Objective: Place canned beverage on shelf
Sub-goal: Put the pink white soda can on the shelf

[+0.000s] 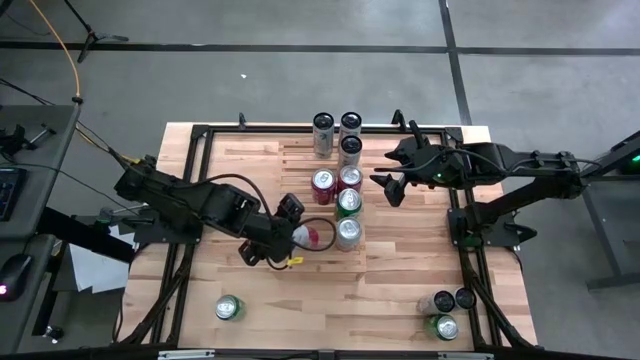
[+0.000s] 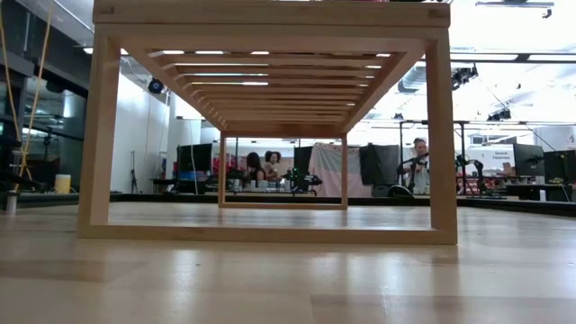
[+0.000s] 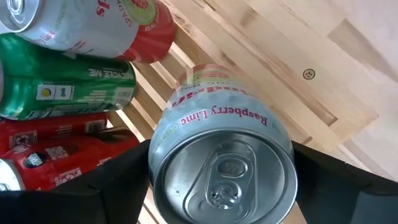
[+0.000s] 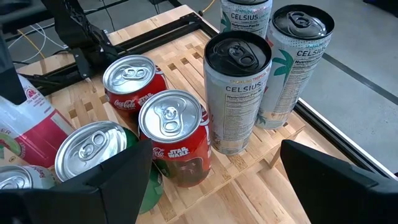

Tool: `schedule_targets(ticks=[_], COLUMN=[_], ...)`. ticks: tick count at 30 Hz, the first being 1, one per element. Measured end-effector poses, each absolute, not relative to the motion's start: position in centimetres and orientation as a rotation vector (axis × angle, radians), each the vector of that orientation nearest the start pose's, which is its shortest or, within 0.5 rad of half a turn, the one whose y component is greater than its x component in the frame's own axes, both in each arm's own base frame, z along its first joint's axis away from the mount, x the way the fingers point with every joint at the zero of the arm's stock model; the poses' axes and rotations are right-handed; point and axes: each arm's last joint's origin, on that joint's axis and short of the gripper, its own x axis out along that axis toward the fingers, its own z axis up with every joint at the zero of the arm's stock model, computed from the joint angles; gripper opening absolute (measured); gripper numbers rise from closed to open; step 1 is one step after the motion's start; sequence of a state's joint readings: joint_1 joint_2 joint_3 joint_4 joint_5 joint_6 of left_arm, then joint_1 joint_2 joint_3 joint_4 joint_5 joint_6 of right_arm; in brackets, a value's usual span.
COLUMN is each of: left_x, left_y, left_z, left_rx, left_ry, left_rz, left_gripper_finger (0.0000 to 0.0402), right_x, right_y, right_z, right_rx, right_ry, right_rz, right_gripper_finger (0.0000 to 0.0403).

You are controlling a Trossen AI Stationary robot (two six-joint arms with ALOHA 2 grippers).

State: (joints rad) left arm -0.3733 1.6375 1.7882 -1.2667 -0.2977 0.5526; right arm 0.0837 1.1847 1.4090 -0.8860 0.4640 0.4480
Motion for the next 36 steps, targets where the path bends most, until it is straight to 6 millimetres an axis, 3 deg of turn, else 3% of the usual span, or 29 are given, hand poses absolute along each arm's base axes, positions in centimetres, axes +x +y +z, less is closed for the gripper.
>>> schedule_targets(ticks=[22, 26, 30, 33, 36], left_x=[29.5, 27.7, 25.3, 23.9, 23.6], left_y=[-10.3, -9.4, -7.1, -5.0, -3.4], left_z=[38.3, 40.0, 41.6, 41.4, 40.0], left_rx=[0.861, 0.680, 0.401, 0.299, 0.228], left_ry=[0.990, 0.955, 0.914, 0.882, 0.838], left_rz=[-0.205, -0.124, -0.033, 0.037, 0.042], left_gripper_finger=[0.0341, 0.0342, 0.0342, 0.0342, 0.0342], right_x=[22.0, 22.0, 22.1, 22.1, 22.1], right_y=[0.6, 0.6, 0.6, 0.6, 0.6], right_z=[40.4, 40.4, 40.4, 40.4, 40.4], right_rx=[0.264, 0.265, 0.267, 0.268, 0.269], right_ry=[0.541, 0.541, 0.534, 0.534, 0.533], right_rz=[-0.502, -0.500, -0.499, -0.498, -0.494], right_gripper_finger=[0.0339, 0.0339, 0.0339, 0.0339, 0.0339])
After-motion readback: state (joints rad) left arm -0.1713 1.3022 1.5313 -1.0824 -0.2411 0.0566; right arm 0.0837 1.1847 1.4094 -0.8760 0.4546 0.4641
